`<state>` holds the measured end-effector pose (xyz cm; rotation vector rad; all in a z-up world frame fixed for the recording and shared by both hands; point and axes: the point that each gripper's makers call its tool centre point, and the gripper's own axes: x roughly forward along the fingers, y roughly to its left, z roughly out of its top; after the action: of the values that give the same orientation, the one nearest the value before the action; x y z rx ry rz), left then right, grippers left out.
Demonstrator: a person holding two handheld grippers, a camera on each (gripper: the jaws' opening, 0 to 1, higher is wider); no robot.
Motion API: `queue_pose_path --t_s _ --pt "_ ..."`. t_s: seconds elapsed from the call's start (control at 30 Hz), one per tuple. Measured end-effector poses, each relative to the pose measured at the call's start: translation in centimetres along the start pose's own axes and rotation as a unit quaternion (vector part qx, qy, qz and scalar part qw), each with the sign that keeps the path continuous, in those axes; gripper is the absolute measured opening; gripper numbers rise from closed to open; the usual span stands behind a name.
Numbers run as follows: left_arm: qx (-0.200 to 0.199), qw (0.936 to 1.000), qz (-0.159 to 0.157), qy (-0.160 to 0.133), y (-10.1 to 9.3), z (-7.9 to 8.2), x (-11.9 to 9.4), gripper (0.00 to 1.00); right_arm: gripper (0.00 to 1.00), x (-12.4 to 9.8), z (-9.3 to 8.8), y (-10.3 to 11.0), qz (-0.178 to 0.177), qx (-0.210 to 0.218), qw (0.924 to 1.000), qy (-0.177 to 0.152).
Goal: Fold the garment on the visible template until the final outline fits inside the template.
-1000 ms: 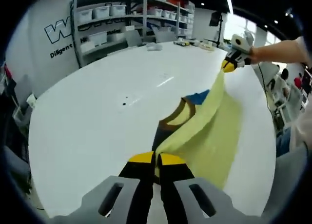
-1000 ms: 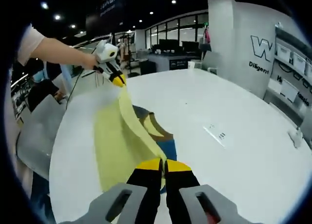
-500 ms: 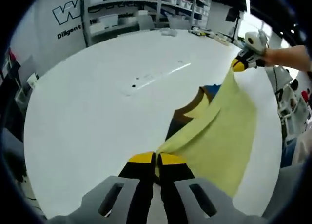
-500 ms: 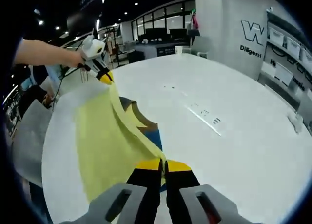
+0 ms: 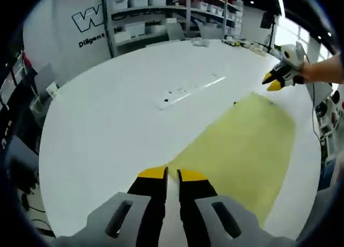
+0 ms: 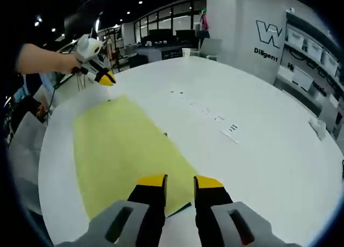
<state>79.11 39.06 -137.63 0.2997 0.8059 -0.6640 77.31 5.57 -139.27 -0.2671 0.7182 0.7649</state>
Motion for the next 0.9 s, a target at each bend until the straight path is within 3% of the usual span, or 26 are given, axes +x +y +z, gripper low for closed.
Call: queue_pose_path --t_s 0.33,0.6,0.9 --pt "-0.024 0.9987 -0.044 -0.01 -4.4 -4.5 -2.5 0.1 0.14 -2.3 -2.9 3.6 0.032 0.01 0.9993 -0.017" --pt "-0.06 0.9963 -0.054 -0.029 -7.2 -7.6 -4.2 0.2 0.18 -4.2 -6.1 6.7 0.047 0.018 0.9986 -0.019" --pt "-0.082 0.9943 -0.064 -0.025 -9.7 -10.4 -4.3 0.21 0.19 -6.0 -8.5 8.2 0.041 0.044 0.9974 -0.039"
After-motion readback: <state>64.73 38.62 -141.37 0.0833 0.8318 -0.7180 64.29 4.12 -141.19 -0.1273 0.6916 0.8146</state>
